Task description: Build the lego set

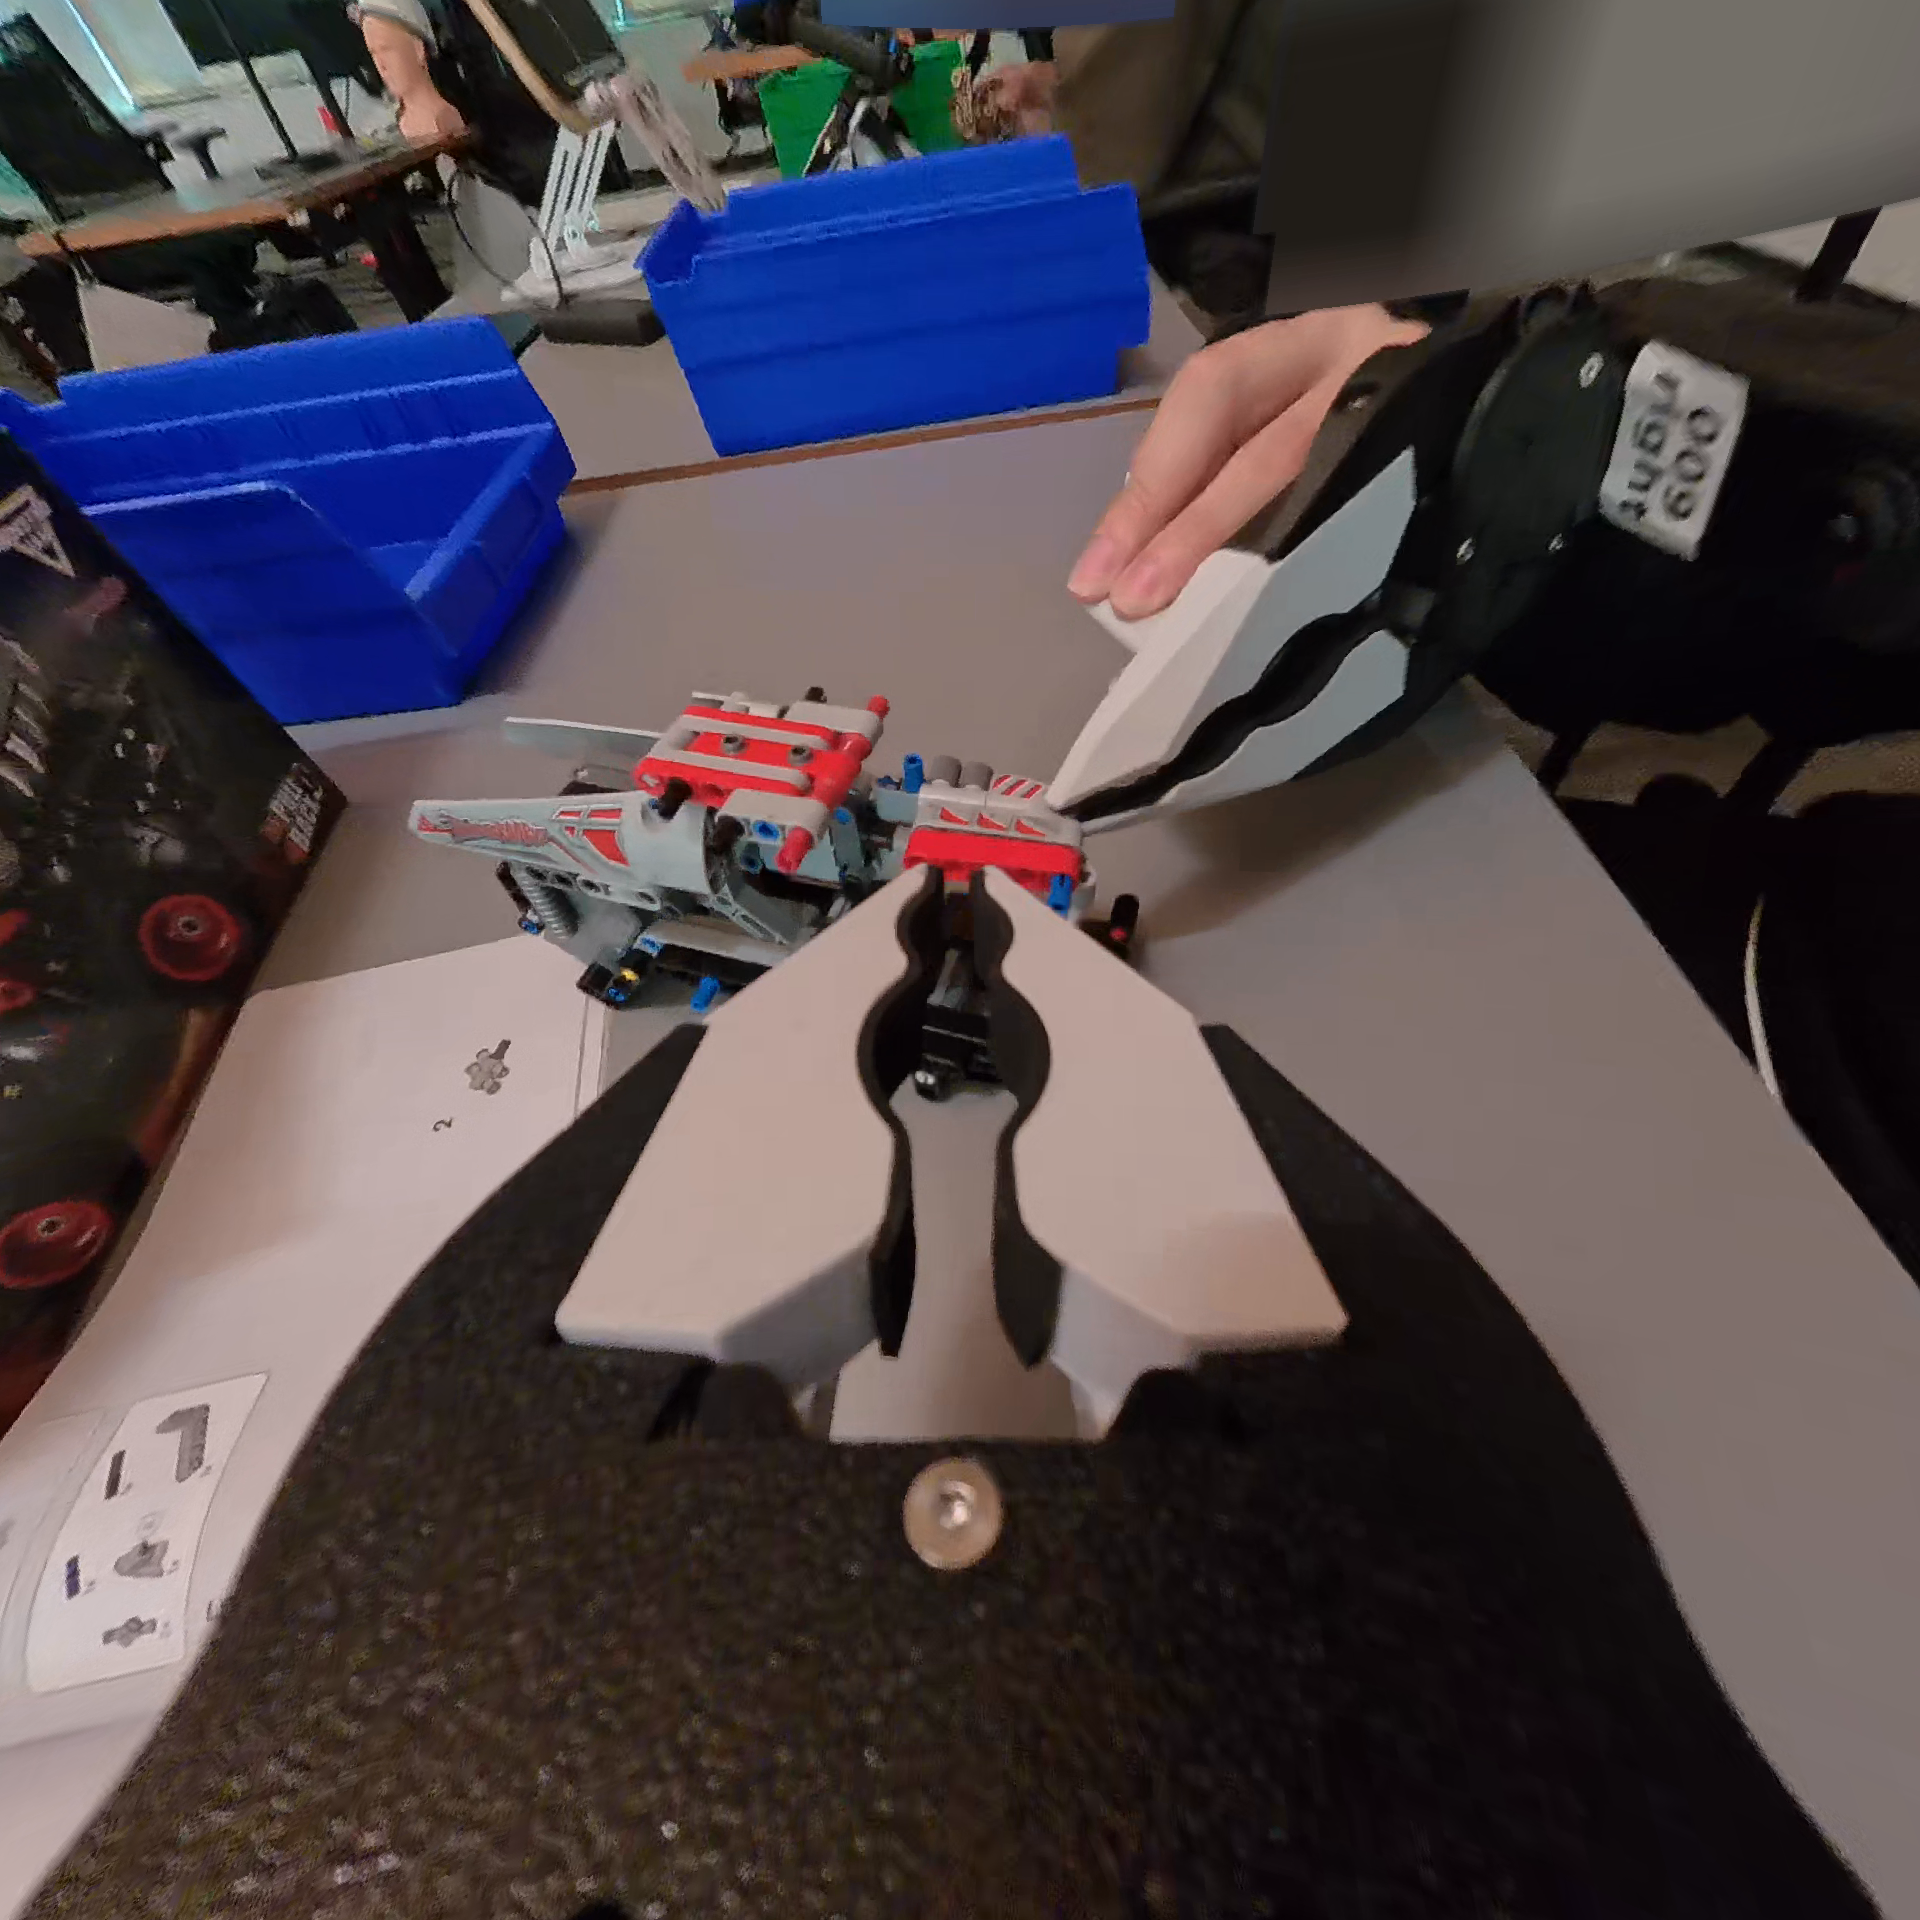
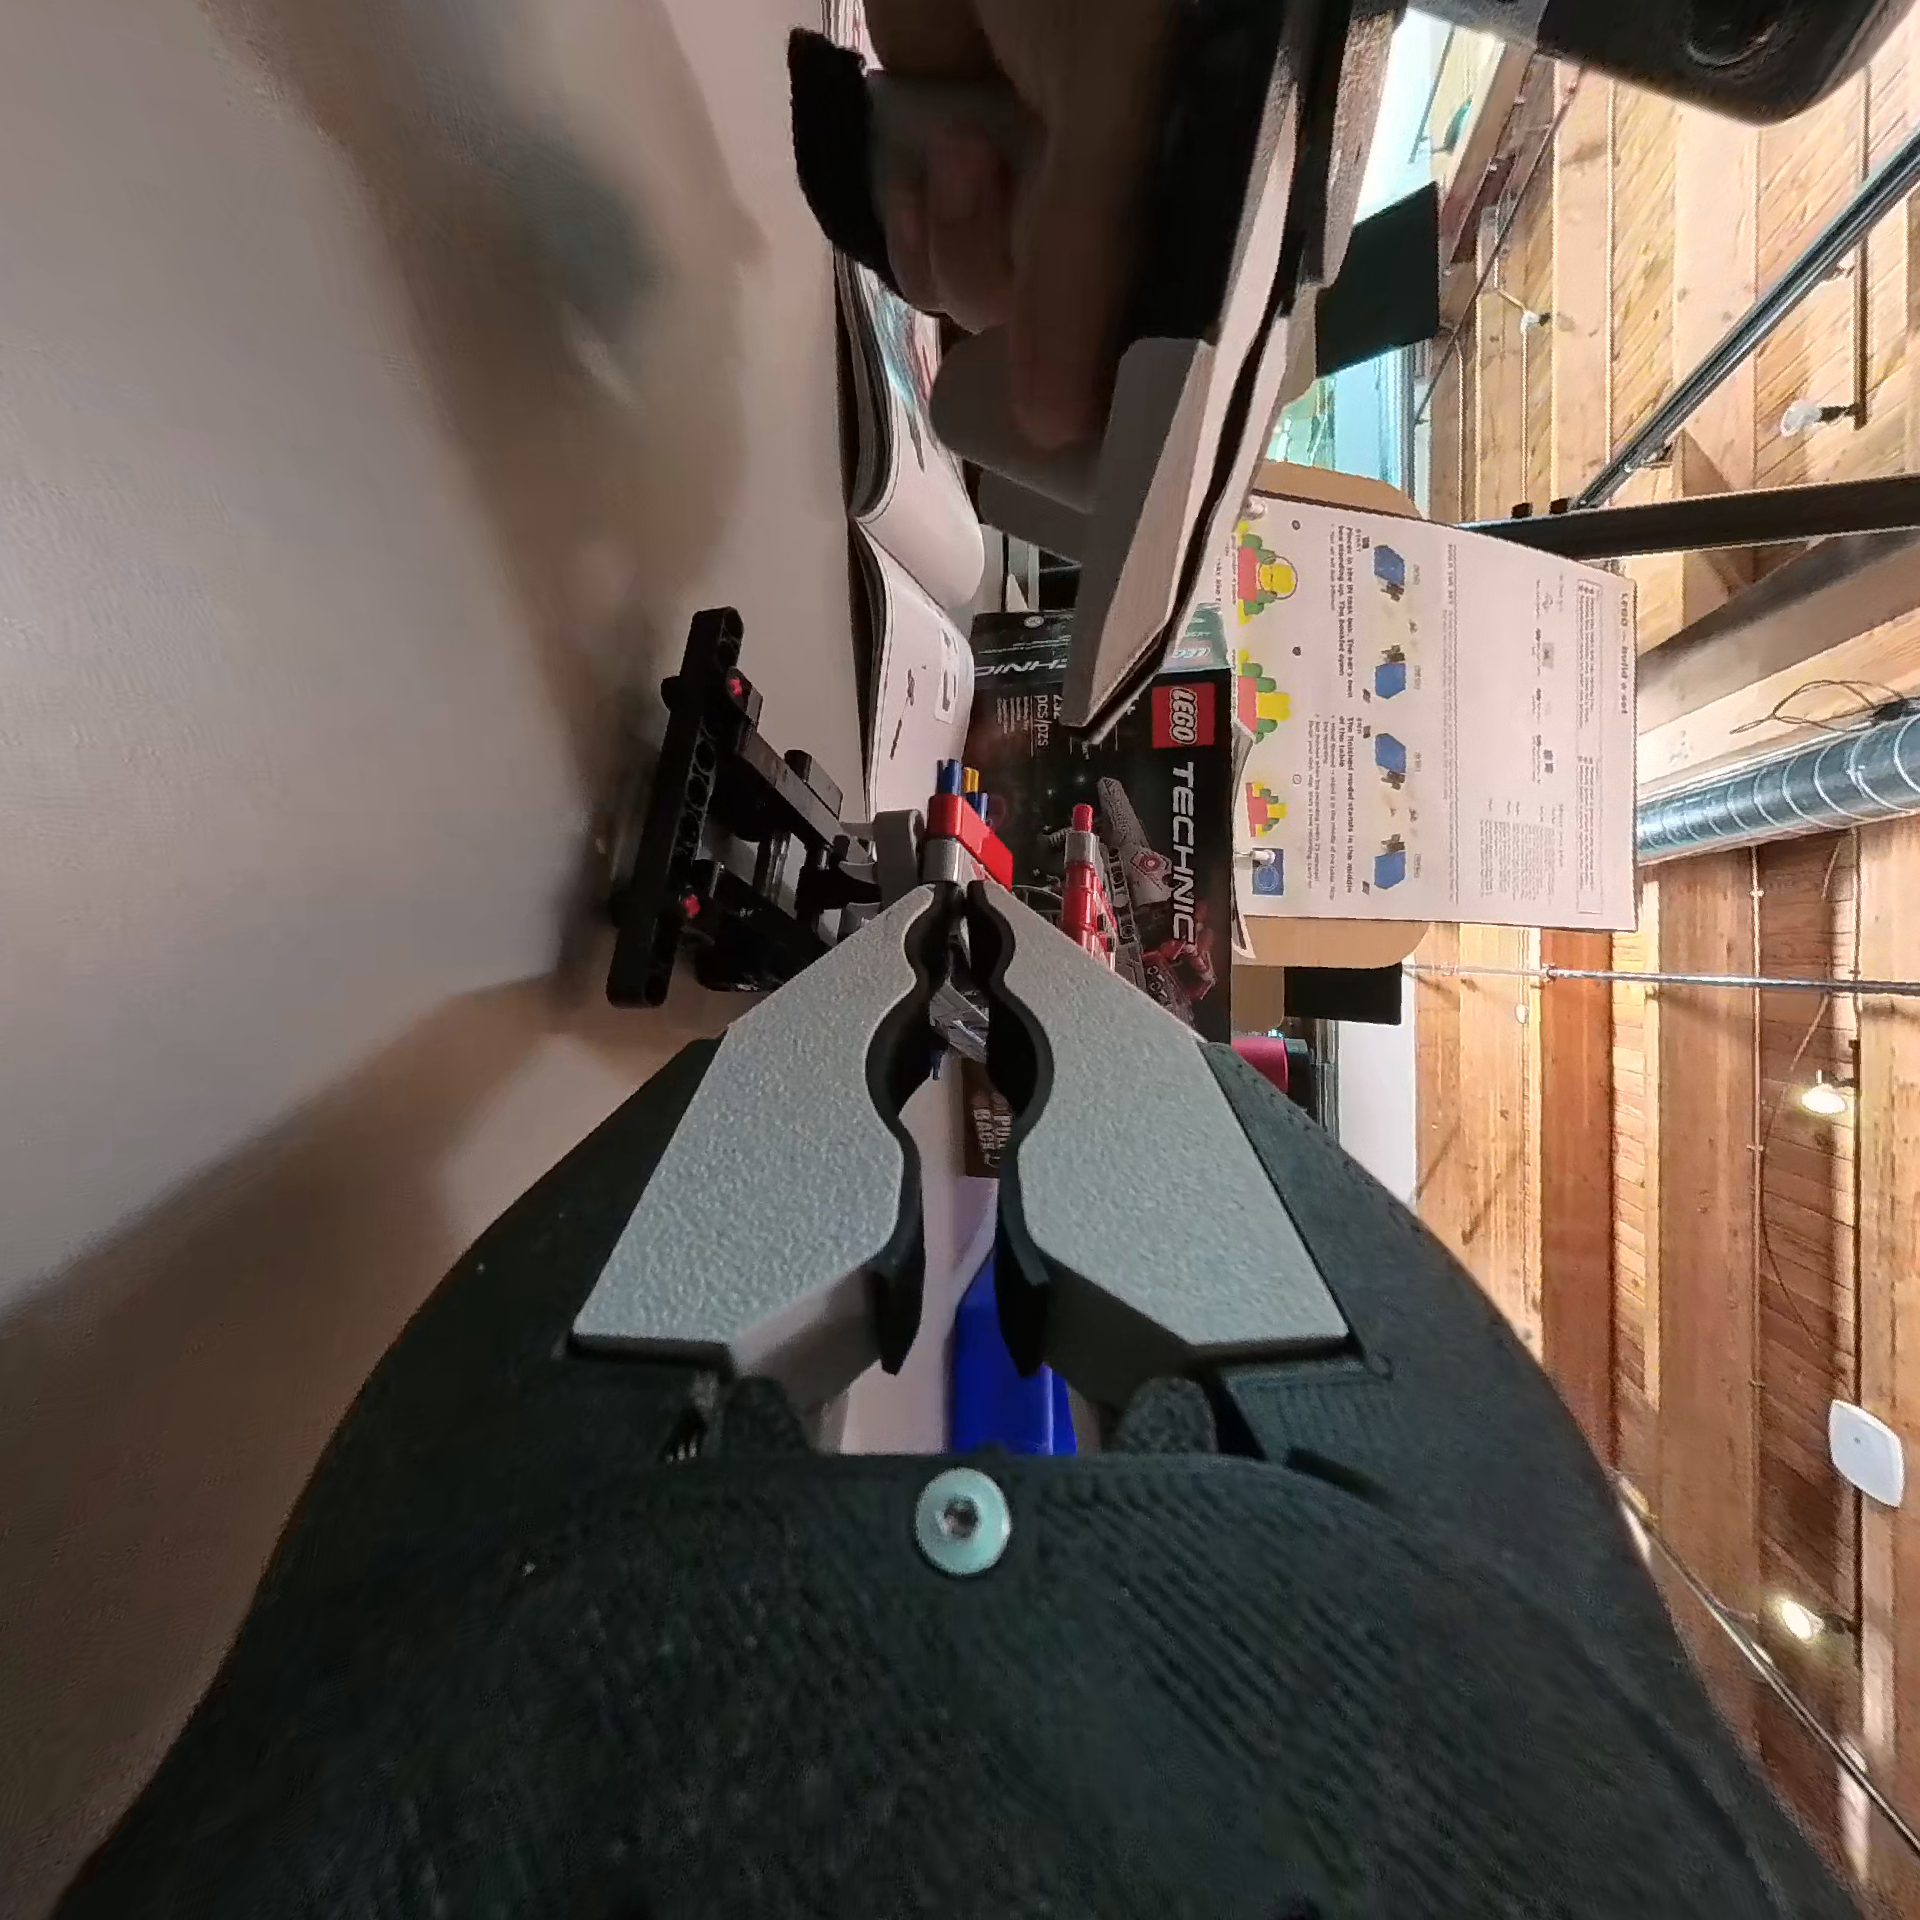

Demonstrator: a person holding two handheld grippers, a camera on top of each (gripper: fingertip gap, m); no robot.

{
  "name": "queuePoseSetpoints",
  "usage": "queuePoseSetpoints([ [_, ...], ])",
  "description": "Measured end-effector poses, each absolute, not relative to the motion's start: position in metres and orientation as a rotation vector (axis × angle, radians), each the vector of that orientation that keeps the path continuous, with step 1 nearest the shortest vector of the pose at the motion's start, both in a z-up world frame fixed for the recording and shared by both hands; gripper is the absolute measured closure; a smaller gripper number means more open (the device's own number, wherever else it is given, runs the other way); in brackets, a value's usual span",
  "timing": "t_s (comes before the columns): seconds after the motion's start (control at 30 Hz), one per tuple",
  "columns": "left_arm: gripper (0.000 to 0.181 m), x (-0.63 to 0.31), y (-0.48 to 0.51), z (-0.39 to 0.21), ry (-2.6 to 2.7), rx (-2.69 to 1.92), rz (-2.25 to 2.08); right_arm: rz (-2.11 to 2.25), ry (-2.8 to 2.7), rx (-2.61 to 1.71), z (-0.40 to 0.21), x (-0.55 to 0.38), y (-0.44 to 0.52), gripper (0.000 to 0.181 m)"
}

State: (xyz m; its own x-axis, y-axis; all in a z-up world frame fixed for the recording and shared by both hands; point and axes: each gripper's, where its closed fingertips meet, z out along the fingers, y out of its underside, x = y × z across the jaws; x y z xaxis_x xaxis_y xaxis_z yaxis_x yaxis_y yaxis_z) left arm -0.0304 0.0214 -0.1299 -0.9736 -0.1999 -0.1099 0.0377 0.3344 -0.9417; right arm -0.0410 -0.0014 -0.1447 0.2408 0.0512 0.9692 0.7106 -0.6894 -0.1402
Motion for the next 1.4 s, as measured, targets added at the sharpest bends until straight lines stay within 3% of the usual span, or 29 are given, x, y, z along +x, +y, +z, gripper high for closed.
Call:
queuePoseSetpoints([
  [0.47, 0.179, -0.032, 0.006, -0.149, 2.555, -0.109, -1.694, -1.343, -0.644, -1.935, -0.145, -0.042, 0.001, 0.179],
  [0.6, 0.180, -0.033, 0.007, -0.149, 2.562, -0.040, -1.706, -1.306, -0.617, -1.926, -0.139, -0.041, -0.002, 0.165],
  [0.83, 0.180, -0.029, 0.010, -0.150, 2.585, 0.057, -1.702, -1.235, -0.641, -2.014, -0.144, -0.036, 0.000, 0.160],
  [1.1, 0.180, -0.022, 0.008, -0.150, 2.597, 0.161, -1.681, -1.151, -0.628, -2.016, -0.145, -0.036, 0.005, 0.180],
  [1.27, 0.180, -0.016, 0.006, -0.149, 2.613, 0.187, -1.669, -1.140, -0.595, -2.035, -0.146, -0.030, 0.005, 0.179],
  [1.4, 0.180, -0.018, 0.007, -0.150, 2.604, 0.200, -1.696, -1.028, -0.468, -2.061, -0.143, -0.036, -0.011, 0.160],
])
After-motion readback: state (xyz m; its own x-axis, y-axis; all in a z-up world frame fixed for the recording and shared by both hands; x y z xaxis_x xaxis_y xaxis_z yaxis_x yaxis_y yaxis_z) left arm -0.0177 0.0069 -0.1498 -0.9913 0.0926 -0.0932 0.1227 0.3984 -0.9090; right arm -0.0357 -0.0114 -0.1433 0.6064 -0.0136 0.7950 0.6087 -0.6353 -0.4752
